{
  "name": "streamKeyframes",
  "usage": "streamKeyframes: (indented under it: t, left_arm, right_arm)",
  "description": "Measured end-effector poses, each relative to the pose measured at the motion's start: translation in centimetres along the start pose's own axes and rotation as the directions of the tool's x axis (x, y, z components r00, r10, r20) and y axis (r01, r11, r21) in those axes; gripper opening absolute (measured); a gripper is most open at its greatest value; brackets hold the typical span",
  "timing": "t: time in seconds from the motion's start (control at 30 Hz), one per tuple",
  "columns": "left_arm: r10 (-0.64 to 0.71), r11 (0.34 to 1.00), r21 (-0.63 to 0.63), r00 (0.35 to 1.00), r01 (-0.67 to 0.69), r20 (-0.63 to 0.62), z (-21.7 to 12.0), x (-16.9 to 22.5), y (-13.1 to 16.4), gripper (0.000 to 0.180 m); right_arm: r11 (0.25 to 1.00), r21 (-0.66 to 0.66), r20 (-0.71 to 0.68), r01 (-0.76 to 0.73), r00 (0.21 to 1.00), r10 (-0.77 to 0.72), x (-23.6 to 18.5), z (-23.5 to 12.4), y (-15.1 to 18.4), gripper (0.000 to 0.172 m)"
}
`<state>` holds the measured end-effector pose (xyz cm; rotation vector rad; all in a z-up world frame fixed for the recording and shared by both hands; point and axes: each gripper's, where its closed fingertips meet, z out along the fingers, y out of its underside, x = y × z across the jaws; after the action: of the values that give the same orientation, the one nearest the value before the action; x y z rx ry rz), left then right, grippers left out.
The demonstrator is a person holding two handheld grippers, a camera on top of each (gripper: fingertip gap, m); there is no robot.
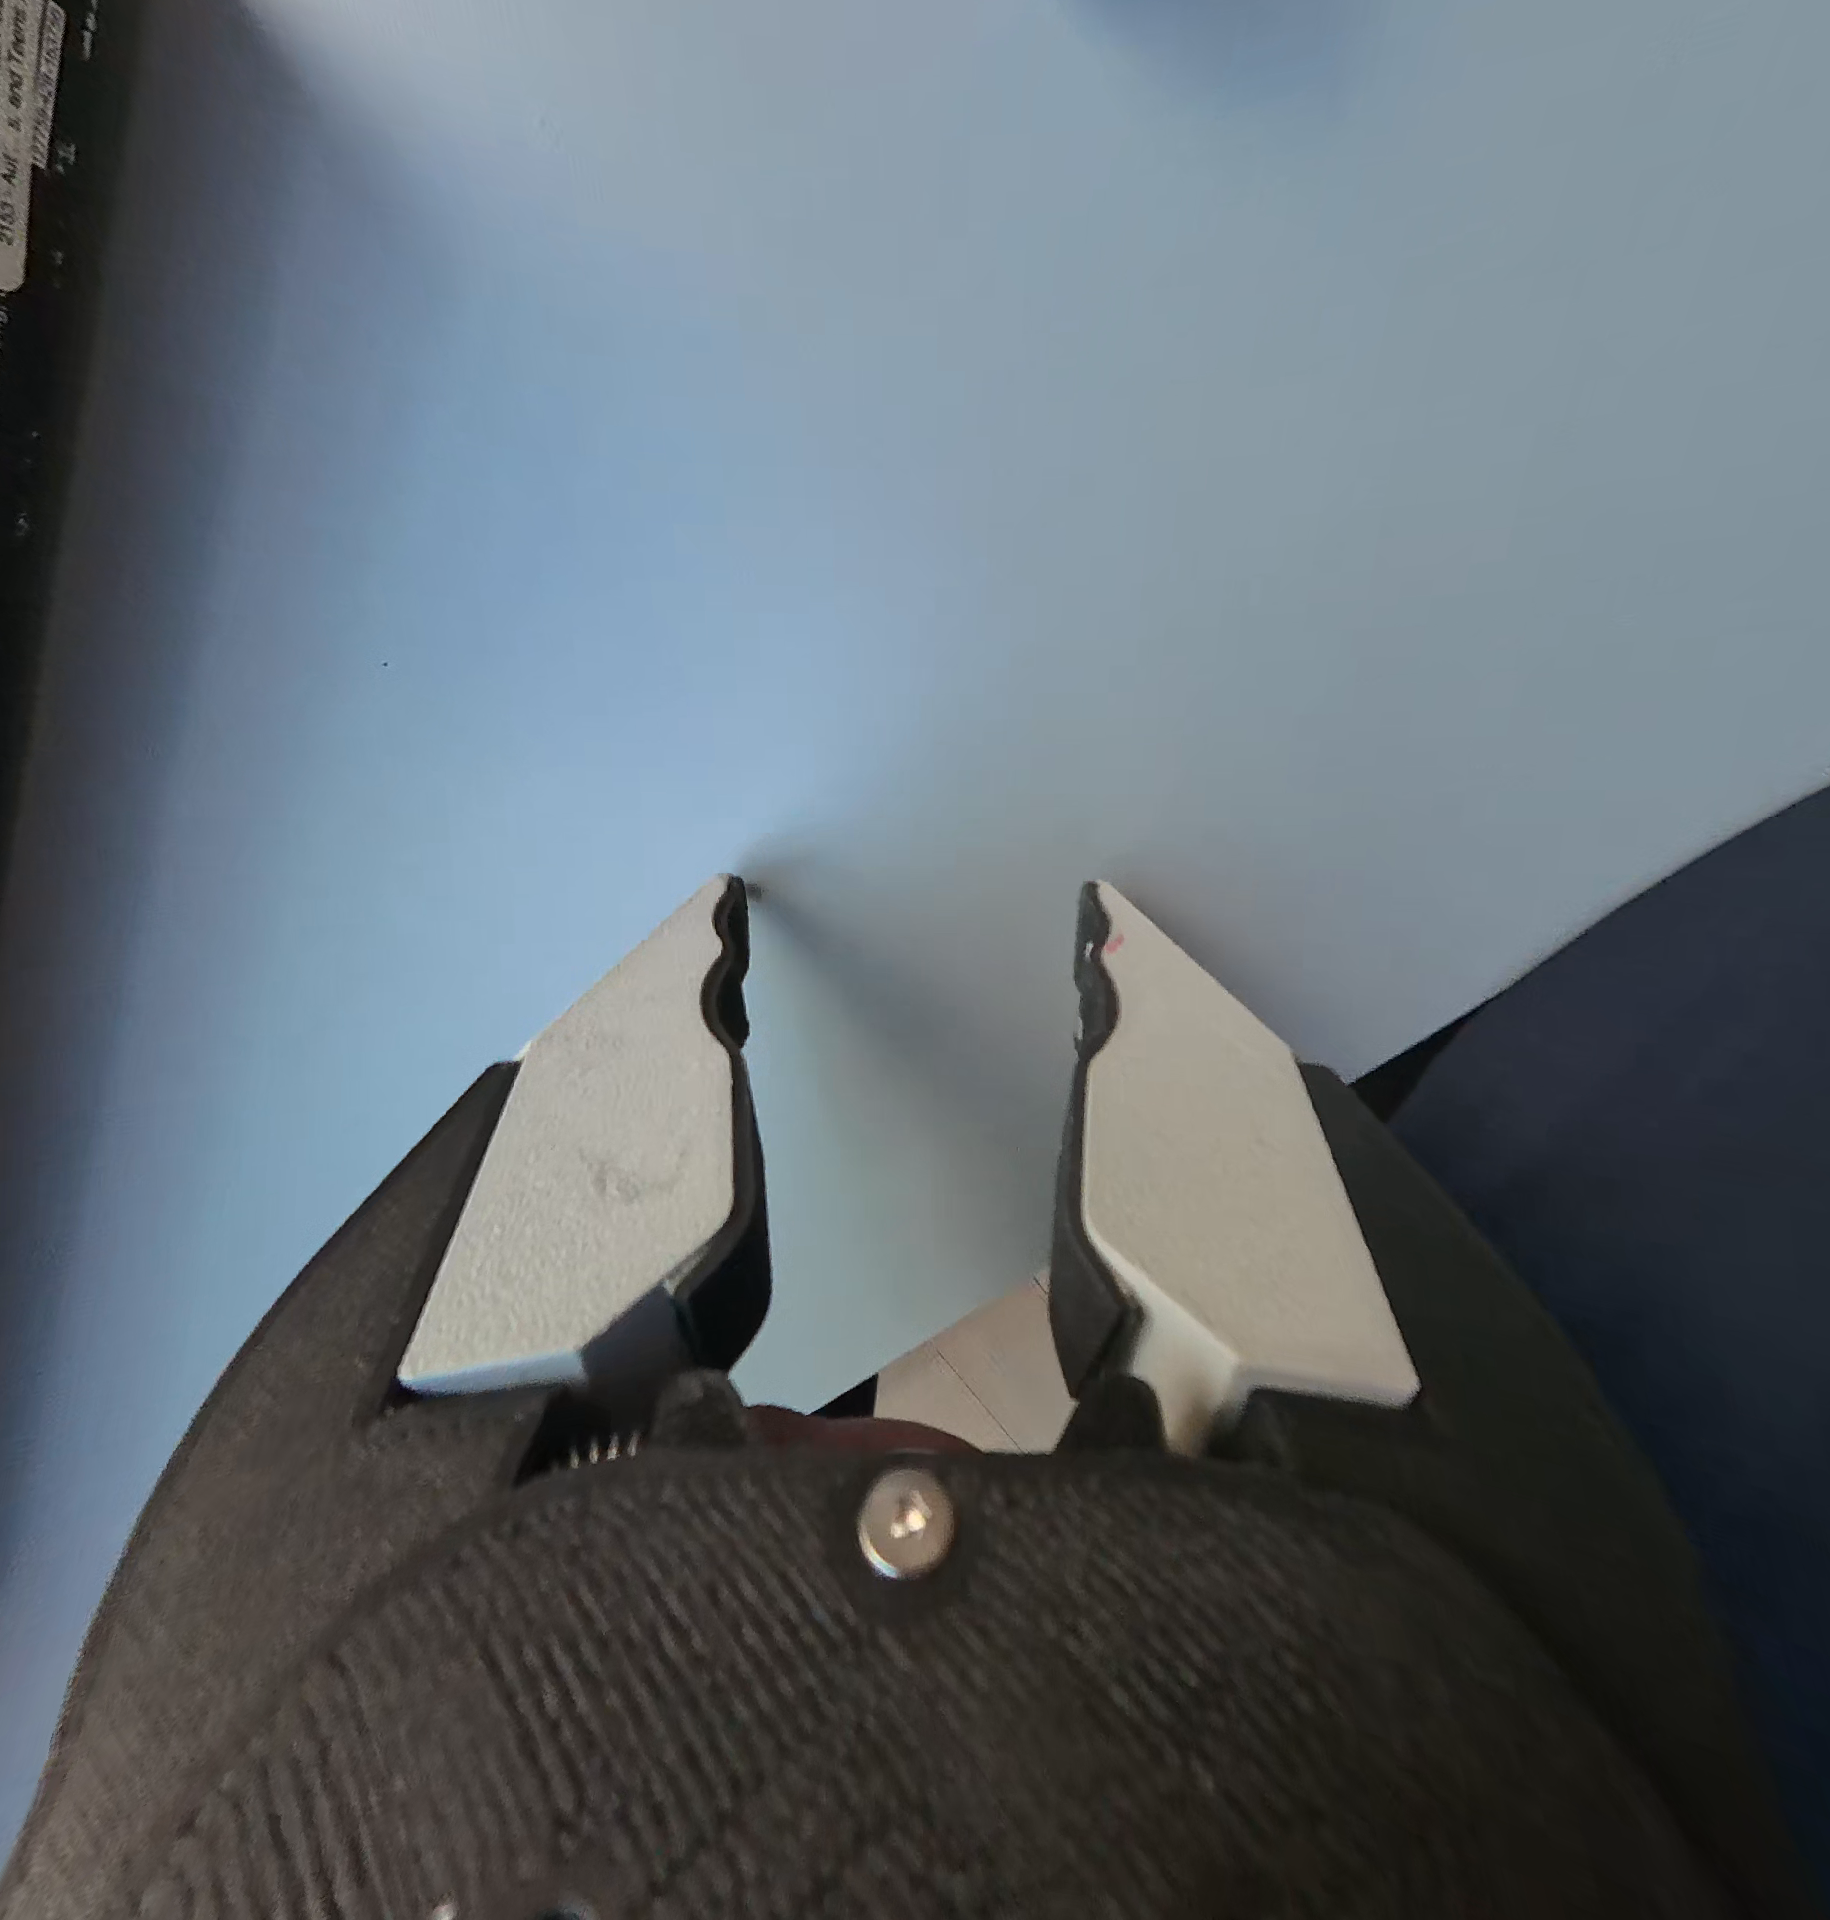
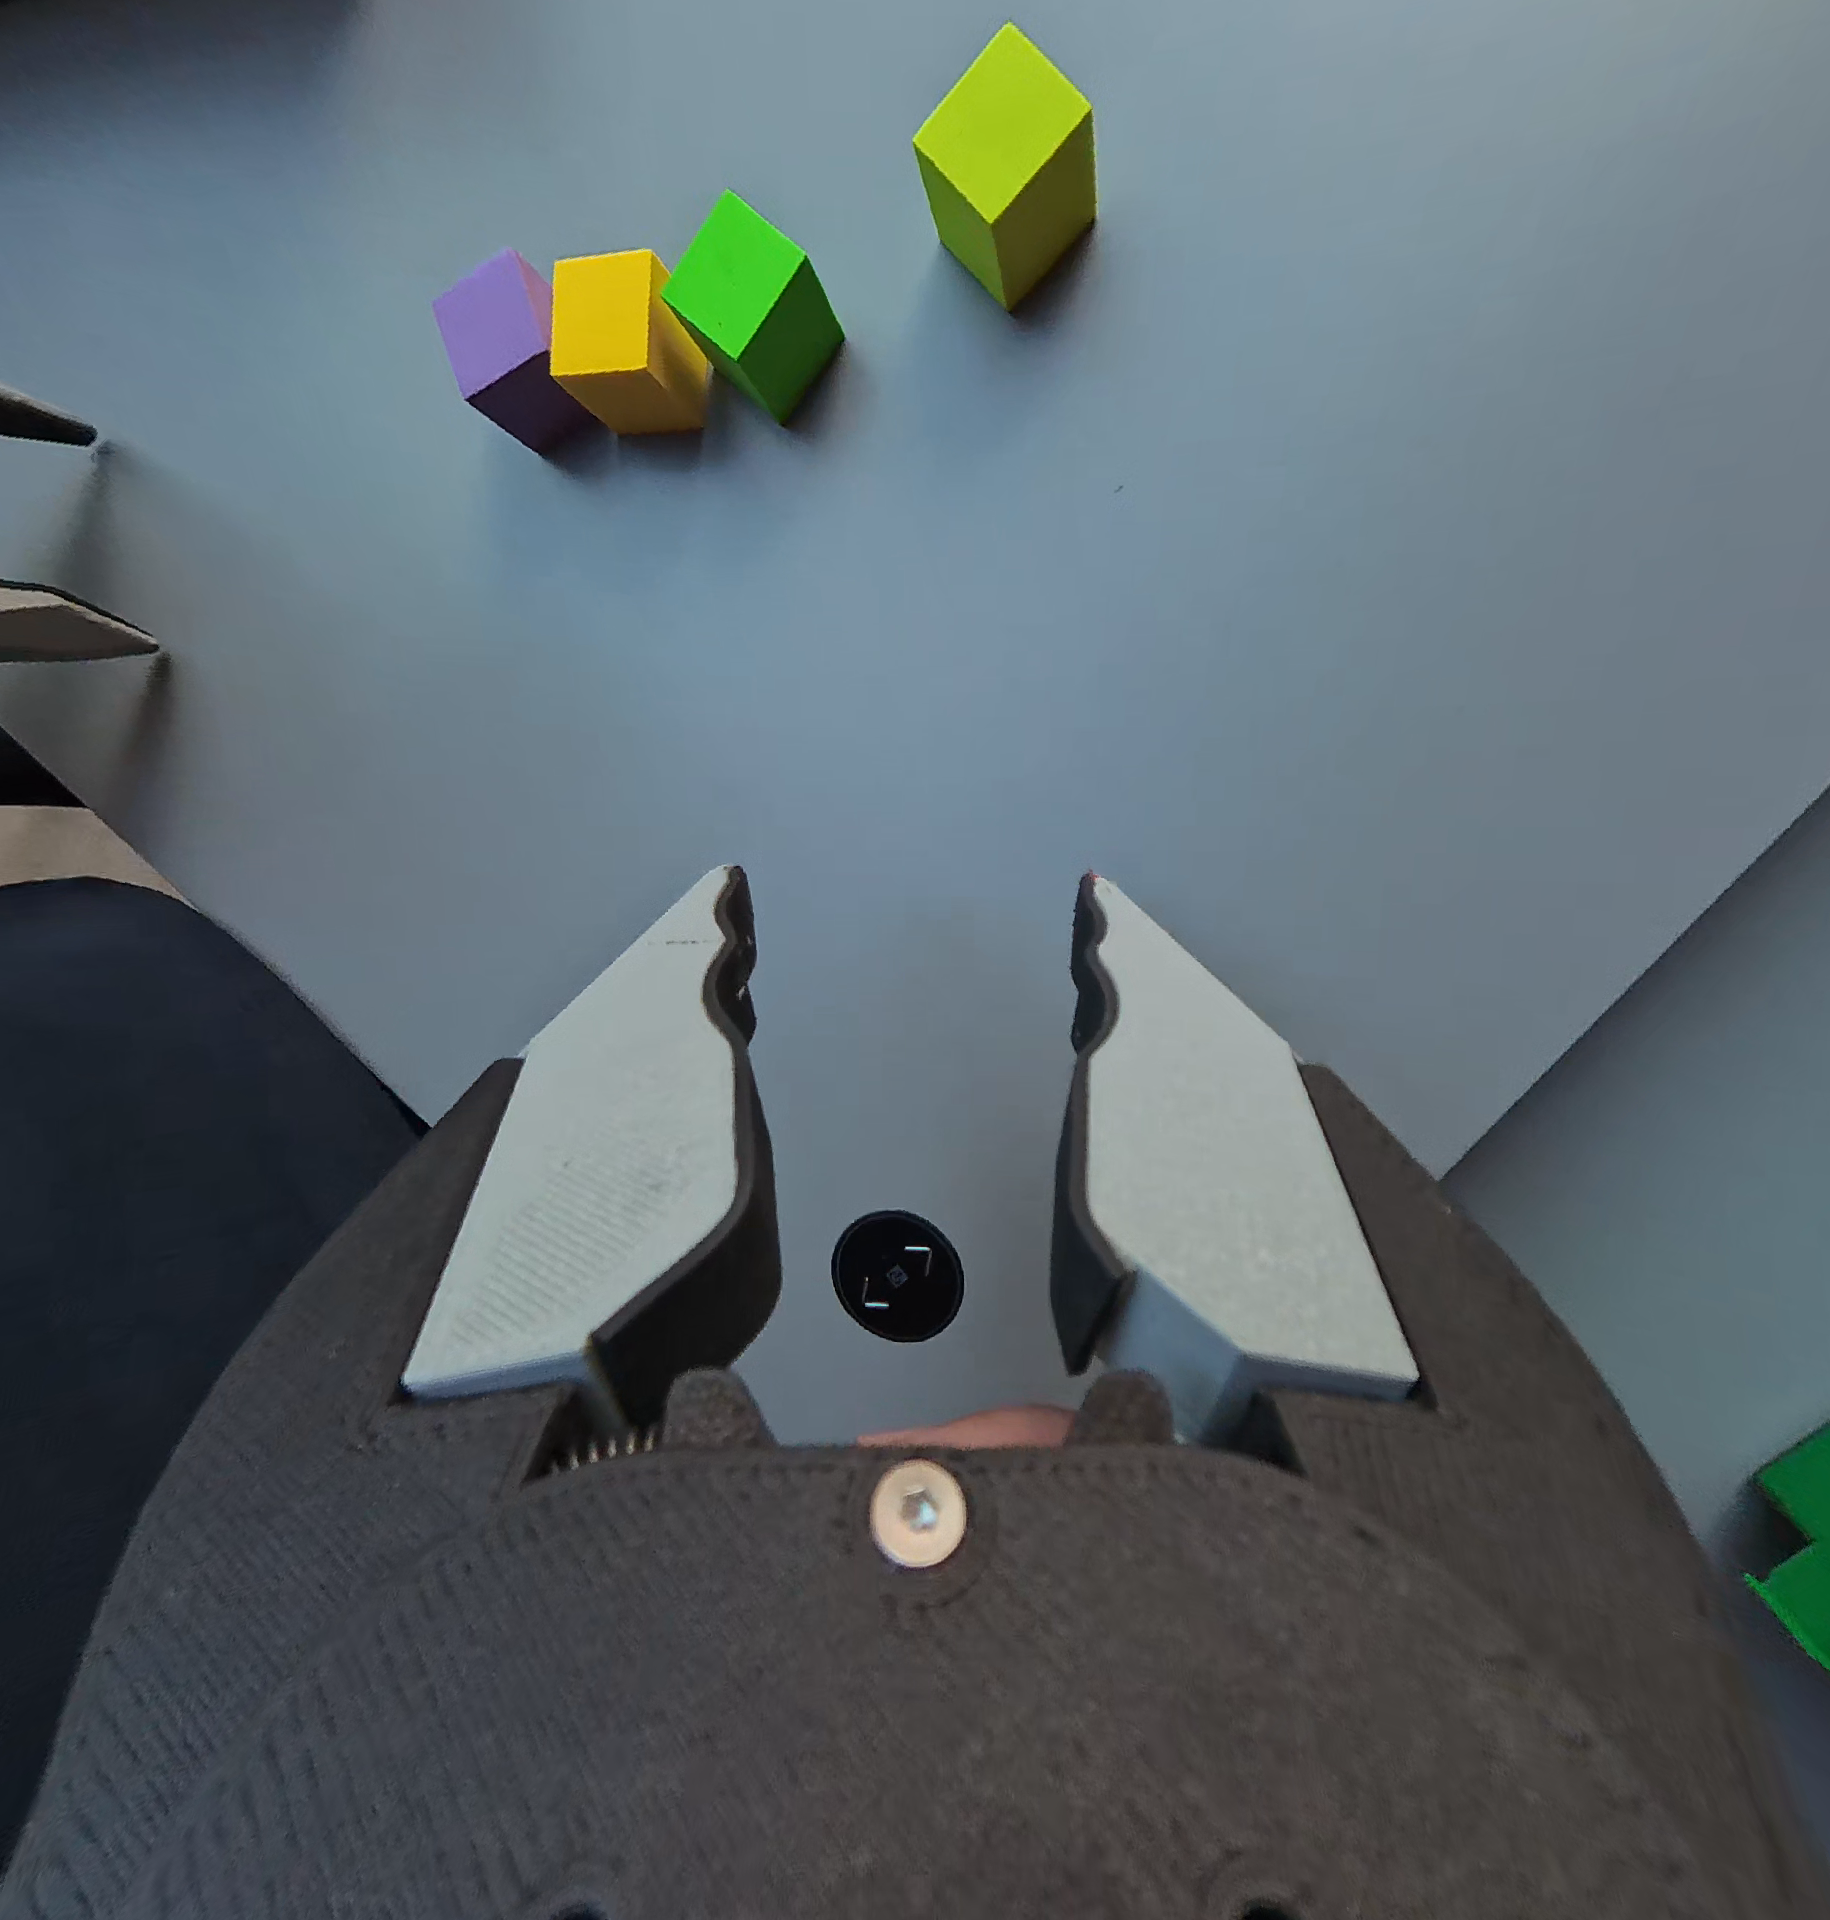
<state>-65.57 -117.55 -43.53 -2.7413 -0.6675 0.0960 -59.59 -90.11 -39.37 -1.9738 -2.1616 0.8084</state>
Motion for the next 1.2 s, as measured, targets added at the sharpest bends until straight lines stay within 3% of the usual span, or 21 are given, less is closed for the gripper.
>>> streamKeyframes:
  t: [0.47,0.93,1.2]
  left_arm:
    - [0.053,0.999,-0.008,0.998,-0.053,-0.020,0.4,0.3,-0.5,0.069]
    - [0.056,0.998,0.005,0.998,-0.056,-0.023,0.5,0.9,-0.4,0.082]
    - [0.050,0.999,0.021,0.999,-0.049,-0.022,0.5,1.0,-0.4,0.084]
  right_arm:
    - [0.989,-0.151,-0.111,-0.008,0.994,-0.008,1.3,1.8,4.2,0.062]
    - [0.986,-0.155,-0.133,-0.061,0.990,0.040,1.8,1.9,4.0,0.054]
    - [0.992,-0.119,-0.159,-0.030,0.987,0.011,1.6,1.7,3.5,0.090]
